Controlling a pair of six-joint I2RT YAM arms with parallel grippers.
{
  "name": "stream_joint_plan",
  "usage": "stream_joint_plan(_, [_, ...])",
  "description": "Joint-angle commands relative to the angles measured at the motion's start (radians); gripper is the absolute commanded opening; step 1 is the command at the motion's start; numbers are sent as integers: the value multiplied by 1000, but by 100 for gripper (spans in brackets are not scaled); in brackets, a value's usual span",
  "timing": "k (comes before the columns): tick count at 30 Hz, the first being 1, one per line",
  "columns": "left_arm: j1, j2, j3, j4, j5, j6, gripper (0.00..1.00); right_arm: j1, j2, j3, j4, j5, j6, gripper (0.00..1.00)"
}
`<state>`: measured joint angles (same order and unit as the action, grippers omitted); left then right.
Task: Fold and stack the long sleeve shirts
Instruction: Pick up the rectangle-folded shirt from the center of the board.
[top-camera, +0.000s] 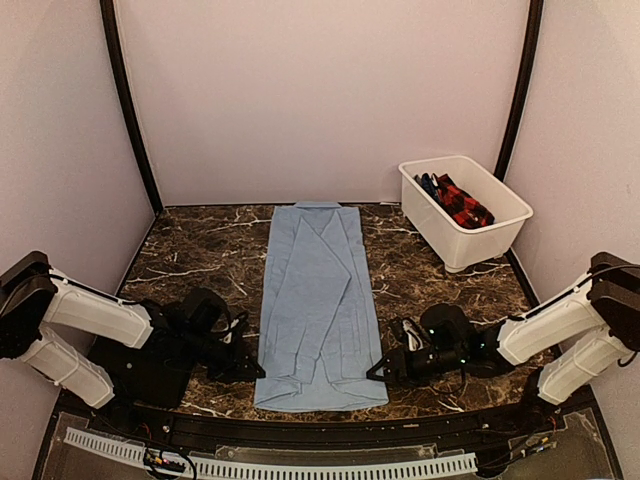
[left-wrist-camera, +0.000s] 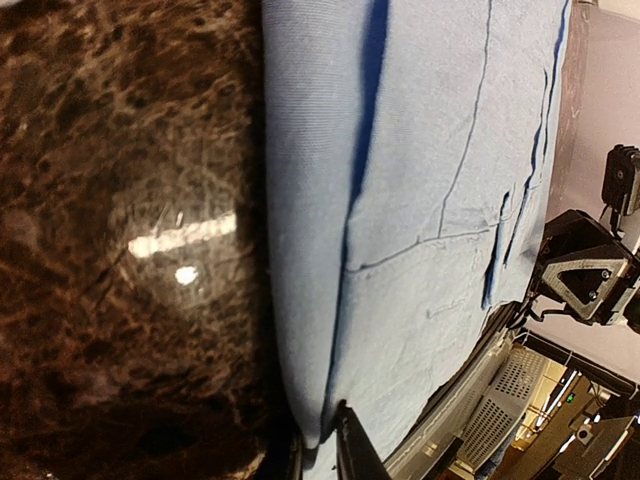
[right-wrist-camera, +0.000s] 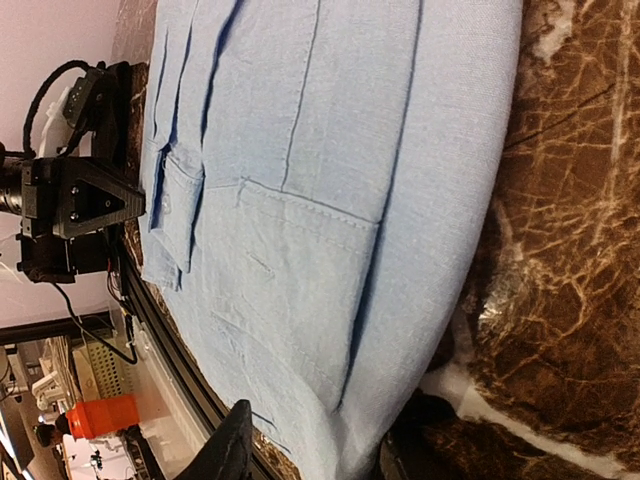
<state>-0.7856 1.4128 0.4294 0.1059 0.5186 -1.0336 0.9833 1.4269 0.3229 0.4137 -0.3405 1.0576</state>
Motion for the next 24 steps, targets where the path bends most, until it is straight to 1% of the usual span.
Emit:
stream_joint_plan(1, [-9,14,-35,-15,14,-24,11,-4,31,-12,26,9,14,36])
stream_joint_plan(12, [-10,1,-34,23,60,-31,2,-2,65,-6,71,-6,27,23])
stream_joint_plan(18, [-12,-22,-31,24,75,-32,0,6,75,-1,83,-10,34,14])
stream_joint_plan(24, [-12,-55,-32,10,84,-32,0,47,80,18,85,0,56,2])
